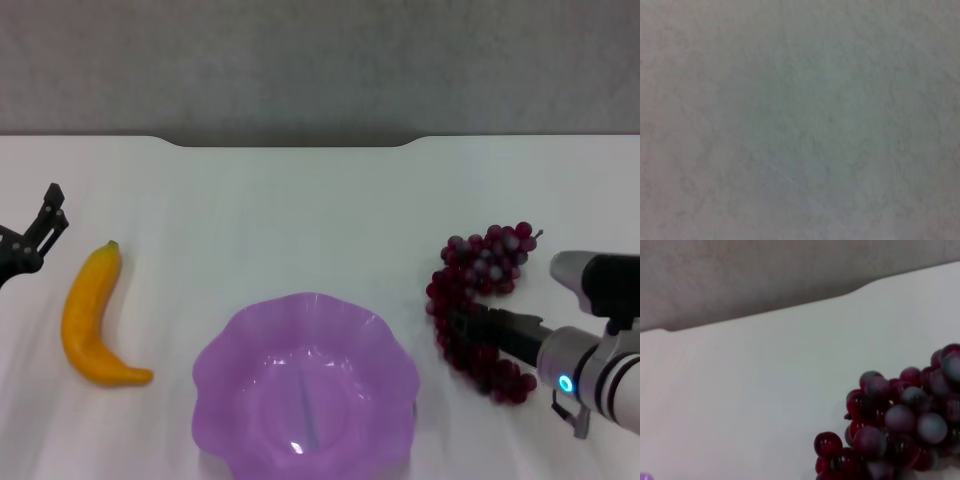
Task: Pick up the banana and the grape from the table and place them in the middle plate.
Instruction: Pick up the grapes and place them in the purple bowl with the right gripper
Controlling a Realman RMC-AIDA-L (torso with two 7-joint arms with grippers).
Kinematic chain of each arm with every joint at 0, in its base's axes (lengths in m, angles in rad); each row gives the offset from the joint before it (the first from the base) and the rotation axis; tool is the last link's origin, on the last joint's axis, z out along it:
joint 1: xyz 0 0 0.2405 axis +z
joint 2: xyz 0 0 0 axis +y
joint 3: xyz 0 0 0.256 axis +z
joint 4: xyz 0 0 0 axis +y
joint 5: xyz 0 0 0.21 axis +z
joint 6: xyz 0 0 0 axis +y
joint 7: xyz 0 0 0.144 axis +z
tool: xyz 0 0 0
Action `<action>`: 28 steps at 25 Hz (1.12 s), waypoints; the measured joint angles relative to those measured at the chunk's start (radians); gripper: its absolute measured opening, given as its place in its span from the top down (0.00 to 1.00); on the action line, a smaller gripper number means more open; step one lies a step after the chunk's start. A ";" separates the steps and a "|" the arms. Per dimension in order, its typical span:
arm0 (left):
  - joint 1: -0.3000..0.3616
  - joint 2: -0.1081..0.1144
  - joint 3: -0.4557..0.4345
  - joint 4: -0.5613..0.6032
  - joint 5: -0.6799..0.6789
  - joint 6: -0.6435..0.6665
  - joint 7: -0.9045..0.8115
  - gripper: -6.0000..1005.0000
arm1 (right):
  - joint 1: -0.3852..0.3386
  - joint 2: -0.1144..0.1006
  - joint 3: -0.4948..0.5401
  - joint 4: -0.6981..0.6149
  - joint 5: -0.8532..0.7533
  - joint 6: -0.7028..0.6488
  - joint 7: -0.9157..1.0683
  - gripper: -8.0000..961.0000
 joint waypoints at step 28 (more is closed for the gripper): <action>0.003 0.002 -0.005 0.002 0.000 0.004 0.001 0.12 | -0.063 -0.056 0.180 -0.003 -0.148 -0.290 -0.002 0.69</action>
